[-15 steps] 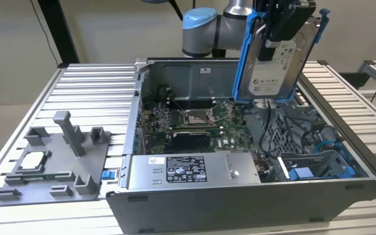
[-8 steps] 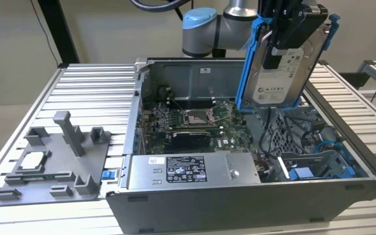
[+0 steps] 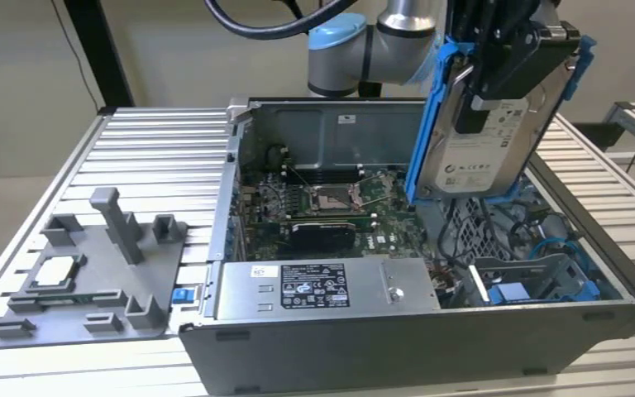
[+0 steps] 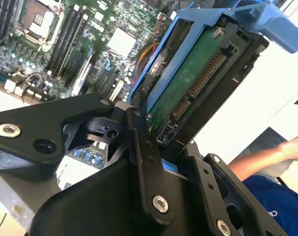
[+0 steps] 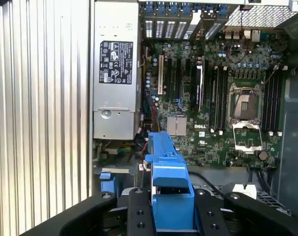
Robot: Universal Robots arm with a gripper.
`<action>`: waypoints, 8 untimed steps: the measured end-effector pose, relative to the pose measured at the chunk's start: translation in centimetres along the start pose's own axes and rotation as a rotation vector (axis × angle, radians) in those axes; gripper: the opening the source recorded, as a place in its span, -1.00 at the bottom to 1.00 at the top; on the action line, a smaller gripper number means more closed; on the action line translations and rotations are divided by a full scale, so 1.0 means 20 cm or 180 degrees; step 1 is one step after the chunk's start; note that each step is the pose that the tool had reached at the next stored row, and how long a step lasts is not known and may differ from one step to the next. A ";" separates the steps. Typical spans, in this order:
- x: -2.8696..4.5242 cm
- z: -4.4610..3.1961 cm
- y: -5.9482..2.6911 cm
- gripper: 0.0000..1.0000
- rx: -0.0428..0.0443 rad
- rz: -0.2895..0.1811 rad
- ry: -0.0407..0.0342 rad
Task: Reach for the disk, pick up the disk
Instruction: 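Pick up the disk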
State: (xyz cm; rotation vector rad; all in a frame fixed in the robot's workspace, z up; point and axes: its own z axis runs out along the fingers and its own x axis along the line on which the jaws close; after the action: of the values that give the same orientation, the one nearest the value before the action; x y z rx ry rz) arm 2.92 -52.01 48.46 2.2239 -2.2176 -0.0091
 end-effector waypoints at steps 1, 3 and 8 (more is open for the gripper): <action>0.013 0.000 0.000 -1.00 0.0000 0.0000 0.0000; 0.040 0.000 0.000 -1.00 0.0000 0.0001 0.0000; 0.112 0.000 0.000 -1.00 0.0000 0.0003 0.0000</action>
State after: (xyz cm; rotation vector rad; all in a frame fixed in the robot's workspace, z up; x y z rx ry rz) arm 2.92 -54.25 48.45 2.2230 -2.2186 -0.0093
